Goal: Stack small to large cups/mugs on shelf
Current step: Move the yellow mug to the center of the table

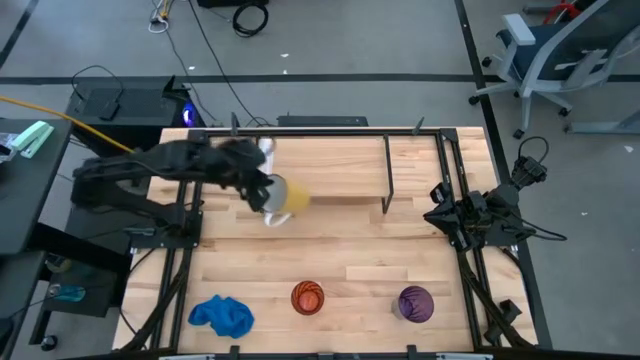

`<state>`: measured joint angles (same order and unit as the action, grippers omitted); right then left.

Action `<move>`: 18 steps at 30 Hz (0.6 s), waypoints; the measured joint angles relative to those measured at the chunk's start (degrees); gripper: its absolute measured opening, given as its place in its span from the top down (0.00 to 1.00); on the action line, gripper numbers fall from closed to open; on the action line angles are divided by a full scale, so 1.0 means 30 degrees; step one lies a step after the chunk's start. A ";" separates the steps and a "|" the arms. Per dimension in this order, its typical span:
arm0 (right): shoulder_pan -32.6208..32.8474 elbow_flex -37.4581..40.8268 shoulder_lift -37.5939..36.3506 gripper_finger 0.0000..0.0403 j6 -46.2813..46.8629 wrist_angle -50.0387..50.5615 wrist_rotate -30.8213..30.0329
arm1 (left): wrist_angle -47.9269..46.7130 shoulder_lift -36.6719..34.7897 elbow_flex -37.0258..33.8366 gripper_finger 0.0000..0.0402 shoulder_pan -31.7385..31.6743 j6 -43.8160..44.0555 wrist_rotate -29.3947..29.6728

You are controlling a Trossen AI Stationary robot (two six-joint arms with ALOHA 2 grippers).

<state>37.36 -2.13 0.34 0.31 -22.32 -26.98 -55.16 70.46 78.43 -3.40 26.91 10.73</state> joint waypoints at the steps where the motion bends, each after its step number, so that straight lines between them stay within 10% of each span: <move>1: 0.0000 0.0000 0.0000 0.92 0.0043 0.0011 0.0000 | 0.0039 0.0487 0.0000 0.93 0.0185 0.0192 0.0017; 18: 0.0000 0.0000 0.0000 0.92 0.0988 0.1694 0.0000 | 0.1789 0.7872 0.0007 0.93 0.0779 0.2062 -0.0303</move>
<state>37.36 -2.13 0.34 3.27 -17.23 -26.98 -49.79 94.08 78.46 -1.06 33.09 9.82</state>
